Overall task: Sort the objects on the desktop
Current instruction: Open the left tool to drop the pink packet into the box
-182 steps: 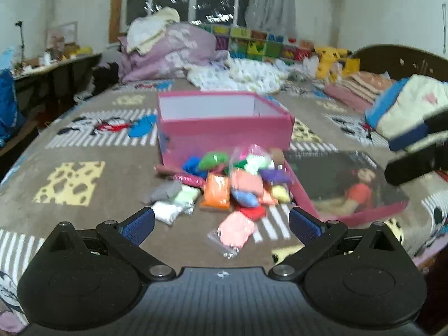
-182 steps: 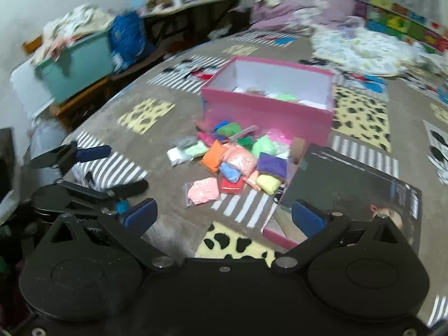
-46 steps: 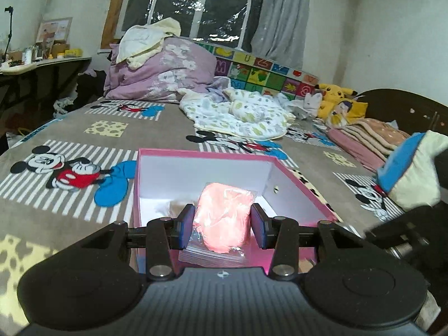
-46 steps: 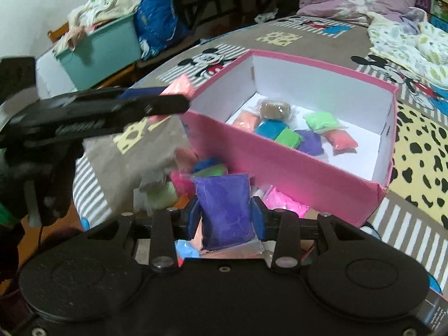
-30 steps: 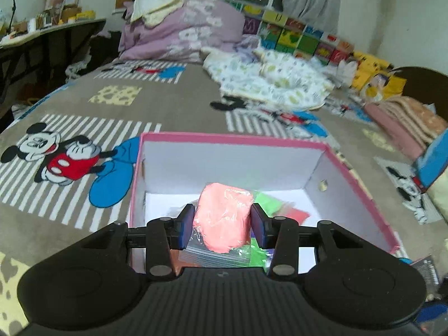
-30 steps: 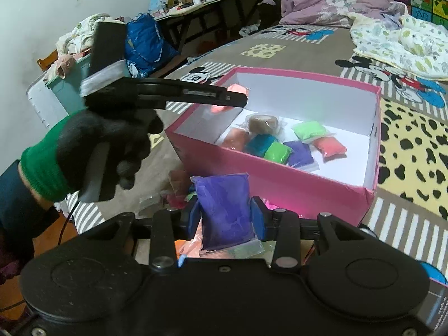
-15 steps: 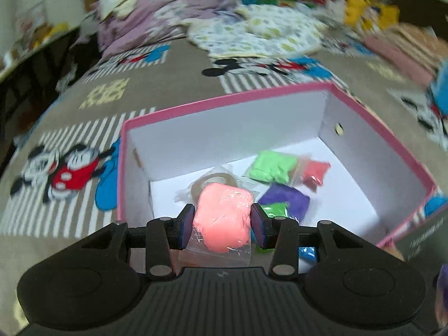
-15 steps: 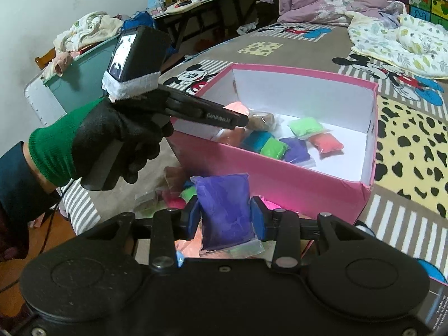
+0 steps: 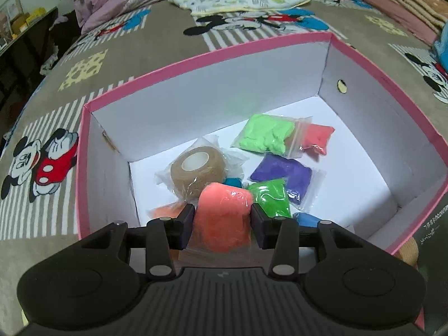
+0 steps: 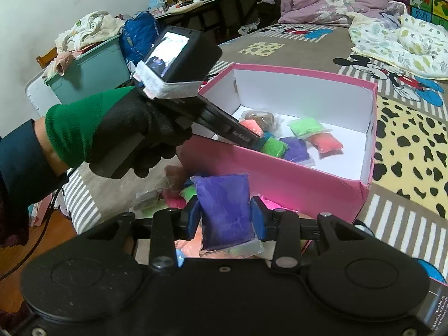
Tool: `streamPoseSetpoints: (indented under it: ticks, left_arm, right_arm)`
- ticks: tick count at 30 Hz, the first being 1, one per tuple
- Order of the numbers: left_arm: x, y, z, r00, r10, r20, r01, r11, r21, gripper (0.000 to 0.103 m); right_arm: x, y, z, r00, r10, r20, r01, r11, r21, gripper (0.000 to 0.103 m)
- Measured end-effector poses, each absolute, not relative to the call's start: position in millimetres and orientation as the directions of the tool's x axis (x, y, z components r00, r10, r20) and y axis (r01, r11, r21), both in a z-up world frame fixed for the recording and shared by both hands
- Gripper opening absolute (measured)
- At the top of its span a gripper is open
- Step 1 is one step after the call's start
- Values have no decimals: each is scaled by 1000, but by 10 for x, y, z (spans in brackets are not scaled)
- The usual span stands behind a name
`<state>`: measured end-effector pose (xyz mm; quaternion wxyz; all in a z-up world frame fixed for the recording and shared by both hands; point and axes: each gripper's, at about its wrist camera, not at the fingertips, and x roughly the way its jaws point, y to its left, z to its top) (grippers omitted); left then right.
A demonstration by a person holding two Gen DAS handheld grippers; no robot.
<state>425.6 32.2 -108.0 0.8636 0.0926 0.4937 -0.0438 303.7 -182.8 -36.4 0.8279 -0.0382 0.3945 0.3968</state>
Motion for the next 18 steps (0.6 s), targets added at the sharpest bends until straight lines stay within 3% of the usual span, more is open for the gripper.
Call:
streamPoseSetpoints:
  ticks: [6,11,18]
  left_arm:
    - [4279,296,-1070,508,46,-860,163,975,149,42]
    - [4255,310,-1051,510,41,-860,145,981,132,51]
    - [4202,317,-1031,524,27,-851,137,984,115,53]
  right_arm:
    - [3033,-1838,-363,376,627,-682,-685,684,251,38]
    - [3041,-1851,-343,375,628,-682,-683,684,254,38]
    - [3034,-1861,-324,383,621,-684,-684,688,242,38]
